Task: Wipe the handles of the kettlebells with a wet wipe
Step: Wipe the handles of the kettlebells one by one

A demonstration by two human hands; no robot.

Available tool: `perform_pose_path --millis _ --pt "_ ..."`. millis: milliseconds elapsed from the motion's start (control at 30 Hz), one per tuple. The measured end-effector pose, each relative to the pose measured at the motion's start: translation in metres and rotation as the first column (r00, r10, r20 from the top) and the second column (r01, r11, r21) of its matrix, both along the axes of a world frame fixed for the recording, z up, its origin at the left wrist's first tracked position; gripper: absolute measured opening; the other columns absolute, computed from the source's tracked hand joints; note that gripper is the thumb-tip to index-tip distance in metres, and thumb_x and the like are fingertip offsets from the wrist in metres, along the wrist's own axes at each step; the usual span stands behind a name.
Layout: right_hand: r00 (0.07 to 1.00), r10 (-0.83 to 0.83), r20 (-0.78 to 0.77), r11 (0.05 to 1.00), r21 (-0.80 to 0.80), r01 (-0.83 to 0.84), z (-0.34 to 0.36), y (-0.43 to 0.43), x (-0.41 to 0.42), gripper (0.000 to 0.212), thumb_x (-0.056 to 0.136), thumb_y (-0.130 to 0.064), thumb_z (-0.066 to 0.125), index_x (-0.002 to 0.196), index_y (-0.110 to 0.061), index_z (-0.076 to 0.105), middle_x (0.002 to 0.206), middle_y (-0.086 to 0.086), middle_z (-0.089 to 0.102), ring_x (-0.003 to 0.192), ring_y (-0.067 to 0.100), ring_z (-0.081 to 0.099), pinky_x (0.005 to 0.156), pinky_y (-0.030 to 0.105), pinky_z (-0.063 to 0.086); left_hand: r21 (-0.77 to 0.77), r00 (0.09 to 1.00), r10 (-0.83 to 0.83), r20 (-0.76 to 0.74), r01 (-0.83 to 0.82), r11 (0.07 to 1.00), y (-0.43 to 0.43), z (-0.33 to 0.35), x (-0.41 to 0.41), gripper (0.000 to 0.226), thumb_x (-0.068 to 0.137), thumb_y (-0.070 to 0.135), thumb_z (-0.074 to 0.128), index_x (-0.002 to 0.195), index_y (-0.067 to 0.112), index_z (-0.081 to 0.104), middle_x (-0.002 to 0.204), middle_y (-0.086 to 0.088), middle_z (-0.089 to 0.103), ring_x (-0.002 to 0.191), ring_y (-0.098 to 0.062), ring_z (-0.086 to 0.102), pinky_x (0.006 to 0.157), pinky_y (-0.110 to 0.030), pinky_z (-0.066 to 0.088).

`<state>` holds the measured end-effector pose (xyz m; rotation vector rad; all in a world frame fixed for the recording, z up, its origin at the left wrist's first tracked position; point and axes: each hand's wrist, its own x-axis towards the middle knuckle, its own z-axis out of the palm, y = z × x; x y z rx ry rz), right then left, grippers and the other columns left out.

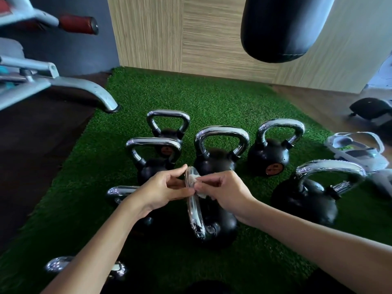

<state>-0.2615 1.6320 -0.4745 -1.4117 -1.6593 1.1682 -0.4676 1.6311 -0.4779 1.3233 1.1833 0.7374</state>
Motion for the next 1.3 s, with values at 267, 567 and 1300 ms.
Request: perform_pose_path --millis 267,567,1300 --pt "0.991 -0.12 0.051 0.99 0.074 0.116 0.025 0.022 -0.012 0.011 0.083 -0.028 0.082 0.093 -0.023 0.082 0.073 -0.008 0.077 0.052 -0.009 0.058 0.052 0.008 0.041 -0.01 0.995 0.006 0.1 -0.005 1.0 -0.003 -0.006 0.008 0.092 0.068 0.02 0.085 0.151 0.02 0.046 0.099 -0.005 0.077 0.097 -0.013 0.072 0.09 -0.025 0.058" --pt "0.995 -0.077 -0.07 0.984 -0.166 0.065 0.014 -0.044 0.001 0.015 0.082 -0.017 0.082 0.094 -0.01 0.081 0.067 -0.007 0.073 0.05 -0.006 0.058 0.05 0.008 0.042 -0.025 0.997 0.033 0.069 -0.032 0.999 -0.004 -0.011 -0.002 0.082 0.08 0.014 0.081 0.153 0.025 0.043 0.114 -0.009 0.076 0.112 -0.016 0.071 0.103 -0.028 0.053" --pt "0.888 0.215 0.406 0.959 0.086 -0.272 -0.016 -0.058 0.032 0.021 0.074 -0.029 0.088 0.095 -0.025 0.082 0.074 -0.017 0.068 0.071 -0.004 0.062 0.065 0.009 0.043 0.019 0.997 0.065 -0.038 -0.064 0.998 -0.012 -0.006 -0.008 0.095 0.068 0.035 0.082 0.153 0.028 0.041 0.107 0.01 0.078 0.101 -0.007 0.074 0.118 -0.035 0.036"
